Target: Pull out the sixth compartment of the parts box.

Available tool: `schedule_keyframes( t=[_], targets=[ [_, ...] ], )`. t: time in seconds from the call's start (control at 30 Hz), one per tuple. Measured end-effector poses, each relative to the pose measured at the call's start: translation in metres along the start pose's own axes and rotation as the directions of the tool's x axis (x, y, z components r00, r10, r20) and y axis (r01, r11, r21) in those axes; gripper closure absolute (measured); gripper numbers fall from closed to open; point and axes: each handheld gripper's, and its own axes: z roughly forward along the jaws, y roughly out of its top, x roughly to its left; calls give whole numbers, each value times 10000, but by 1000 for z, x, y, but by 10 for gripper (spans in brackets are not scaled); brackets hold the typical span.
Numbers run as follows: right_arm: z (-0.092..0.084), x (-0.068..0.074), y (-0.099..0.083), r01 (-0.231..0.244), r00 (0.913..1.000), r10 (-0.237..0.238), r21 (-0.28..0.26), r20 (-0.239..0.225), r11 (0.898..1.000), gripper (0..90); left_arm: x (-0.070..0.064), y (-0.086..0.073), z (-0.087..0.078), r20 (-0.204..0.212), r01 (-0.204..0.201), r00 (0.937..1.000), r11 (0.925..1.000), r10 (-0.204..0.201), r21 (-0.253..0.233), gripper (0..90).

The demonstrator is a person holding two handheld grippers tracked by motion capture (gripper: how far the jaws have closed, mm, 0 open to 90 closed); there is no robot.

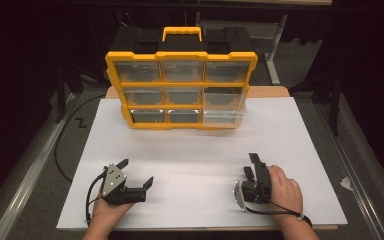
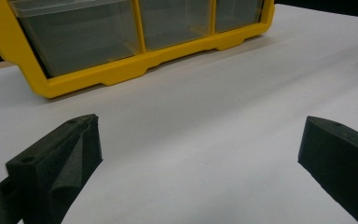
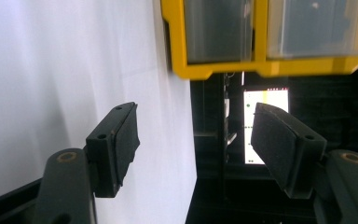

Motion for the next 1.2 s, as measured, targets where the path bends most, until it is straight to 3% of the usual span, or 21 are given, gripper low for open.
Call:
schedule_keyframes(
  t=[0.17, 0.3, 0.7, 0.93, 1.2],
  targets=[
    [1, -4, -18, -401, 9992, 405, 509, -75, 9979, 333, 1, 0, 0, -18, 42, 10000, 10000, -42, 22, 2],
    [1, -6, -22, -555, 9983, 563, 592, -128, 9967, 326, 0, 0, -1, 1, 66, 10000, 10000, -66, -22, 2],
    [0, -3, -14, -246, 9982, 272, 487, -535, 9985, 191, 0, -1, 0, 17, 110, 9999, 9999, -110, 29, 2],
    [1, -4, -14, -69, 9988, 88, 392, -490, 9992, 8, 0, 0, 0, 3, 93, 10000, 10000, -93, 12, 2],
    [-1, -8, -15, -314, 9991, 323, 354, -266, 9989, 7, 1, 0, -1, -46, 157, 9999, 9999, -158, -56, 2]
  ],
)
